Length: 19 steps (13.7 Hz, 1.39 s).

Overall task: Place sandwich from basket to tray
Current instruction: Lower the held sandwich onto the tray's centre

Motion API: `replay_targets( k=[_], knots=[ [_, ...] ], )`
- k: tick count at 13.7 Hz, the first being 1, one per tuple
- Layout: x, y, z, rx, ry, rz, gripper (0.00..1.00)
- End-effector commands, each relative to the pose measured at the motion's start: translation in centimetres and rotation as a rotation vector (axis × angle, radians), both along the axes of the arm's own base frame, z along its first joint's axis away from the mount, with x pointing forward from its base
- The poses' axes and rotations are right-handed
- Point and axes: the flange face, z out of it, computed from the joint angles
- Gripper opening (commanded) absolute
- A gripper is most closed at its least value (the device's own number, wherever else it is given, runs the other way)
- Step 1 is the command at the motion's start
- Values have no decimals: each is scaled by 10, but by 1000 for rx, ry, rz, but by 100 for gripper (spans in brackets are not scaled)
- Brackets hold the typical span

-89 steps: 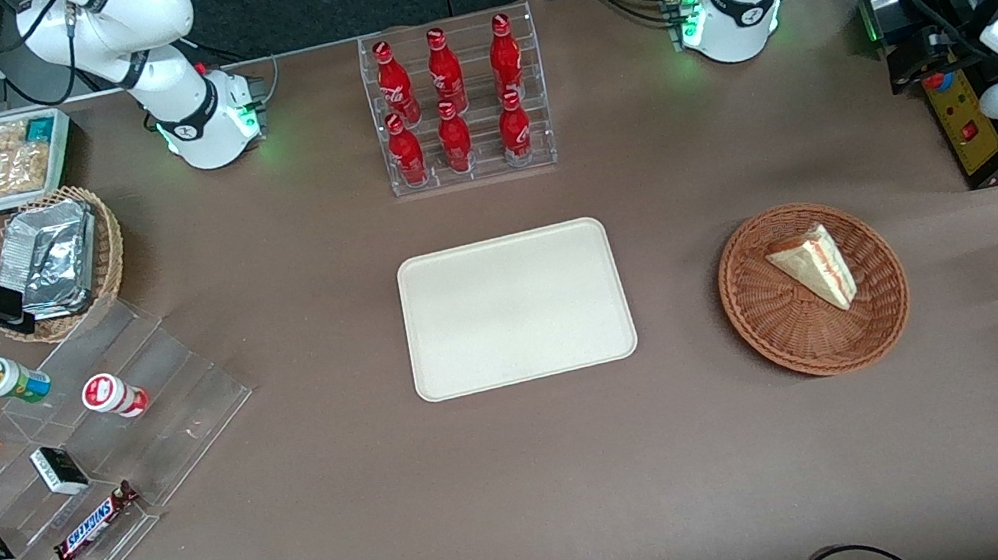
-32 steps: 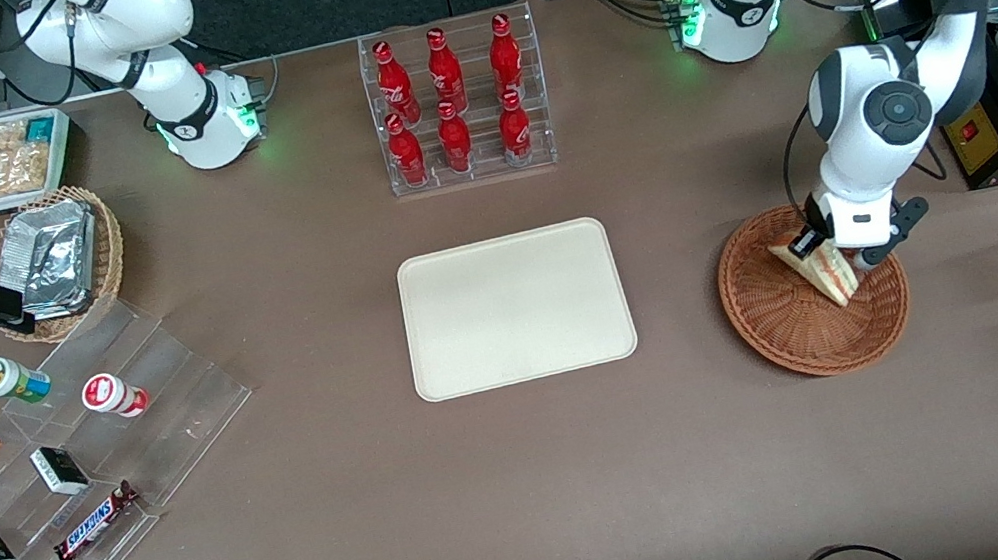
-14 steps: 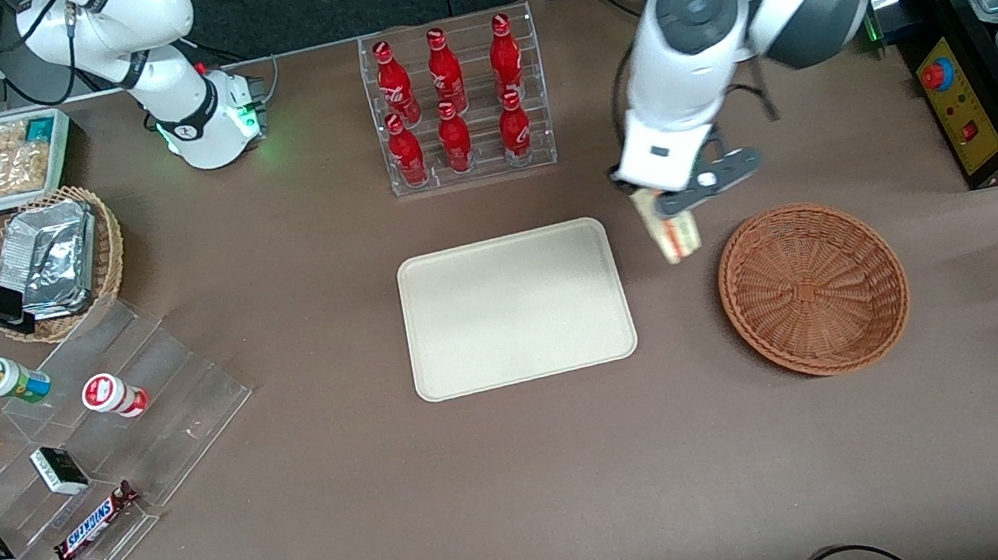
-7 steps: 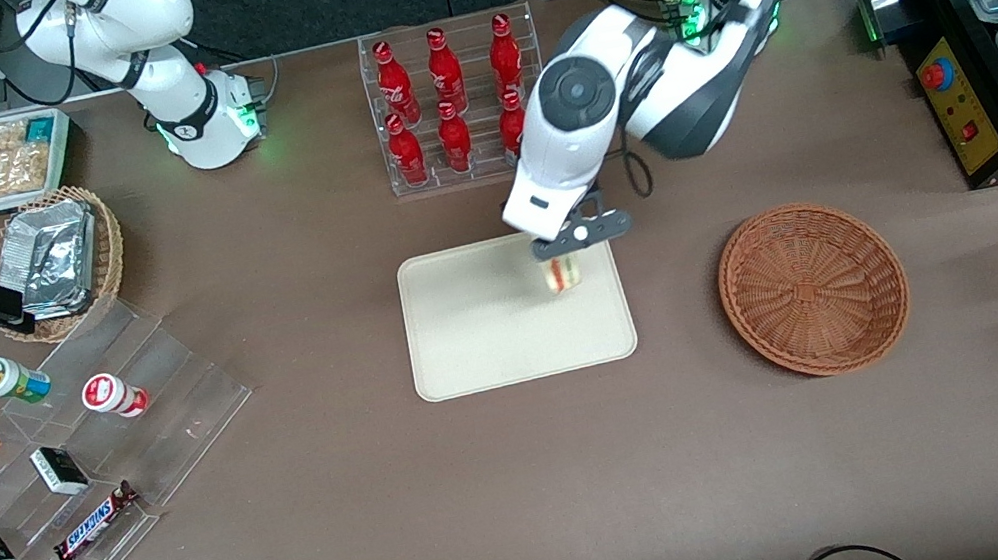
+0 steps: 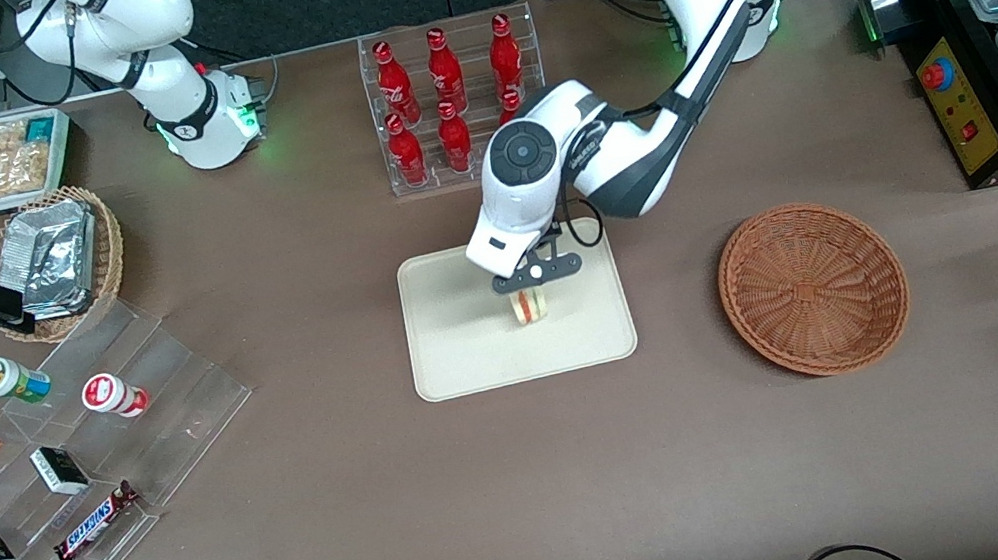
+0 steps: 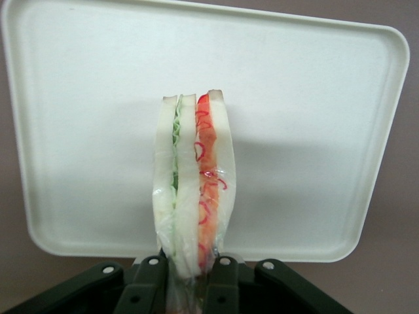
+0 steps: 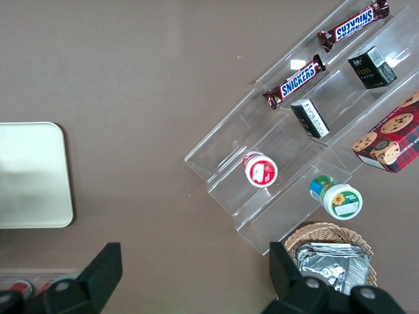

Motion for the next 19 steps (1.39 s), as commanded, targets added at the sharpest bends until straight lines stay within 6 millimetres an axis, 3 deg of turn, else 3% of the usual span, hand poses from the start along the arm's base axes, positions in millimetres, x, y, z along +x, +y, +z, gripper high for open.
replay_targets(
  k=[1, 7, 14, 15, 17, 19],
  knots=[
    [-1, -17, -5, -5, -48, 26, 0],
    [-3, -22, -35, 19, -112, 55, 0],
    [-9, -23, -45, 19, -104, 47, 0],
    [-9, -23, -46, 19, -102, 47, 18],
    [-8, -22, -48, 21, -101, 41, 100],
    [-7, -21, -45, 26, -101, 44, 100]
  ],
)
